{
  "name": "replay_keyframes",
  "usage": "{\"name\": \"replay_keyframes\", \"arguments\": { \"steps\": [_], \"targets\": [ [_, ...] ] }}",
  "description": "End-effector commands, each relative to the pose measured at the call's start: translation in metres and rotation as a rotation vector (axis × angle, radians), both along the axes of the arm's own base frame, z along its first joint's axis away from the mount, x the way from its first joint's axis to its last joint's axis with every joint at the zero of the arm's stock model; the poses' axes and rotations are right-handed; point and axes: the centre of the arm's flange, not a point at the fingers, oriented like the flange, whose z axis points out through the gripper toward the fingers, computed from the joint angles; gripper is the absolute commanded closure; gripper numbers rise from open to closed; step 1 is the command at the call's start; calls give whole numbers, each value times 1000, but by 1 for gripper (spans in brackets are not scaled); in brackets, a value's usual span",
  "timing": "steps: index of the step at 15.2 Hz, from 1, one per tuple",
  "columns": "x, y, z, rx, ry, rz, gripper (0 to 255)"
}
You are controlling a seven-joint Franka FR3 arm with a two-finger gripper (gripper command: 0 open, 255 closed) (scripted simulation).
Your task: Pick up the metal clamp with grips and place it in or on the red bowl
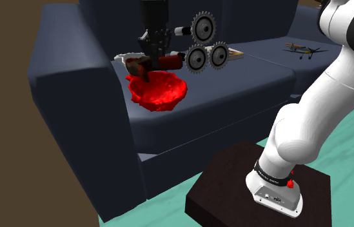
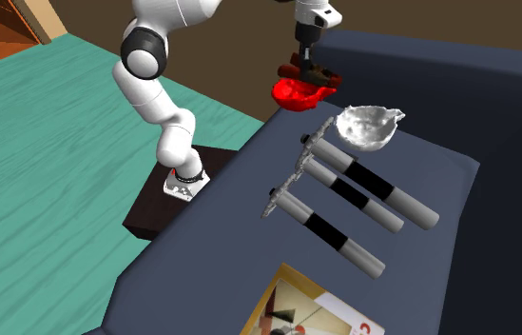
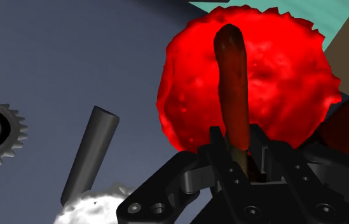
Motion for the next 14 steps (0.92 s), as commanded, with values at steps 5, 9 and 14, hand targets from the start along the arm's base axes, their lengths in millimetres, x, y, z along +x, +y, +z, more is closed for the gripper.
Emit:
{"name": "replay_keyframes", "arguments": {
  "steps": [5, 9, 14],
  "targets": [
    [0, 0, -15, 0, -1, 0, 255],
    [0, 0, -15, 0, -1, 0, 255],
    [0, 0, -15, 0, -1, 0, 0]
  ]
}}
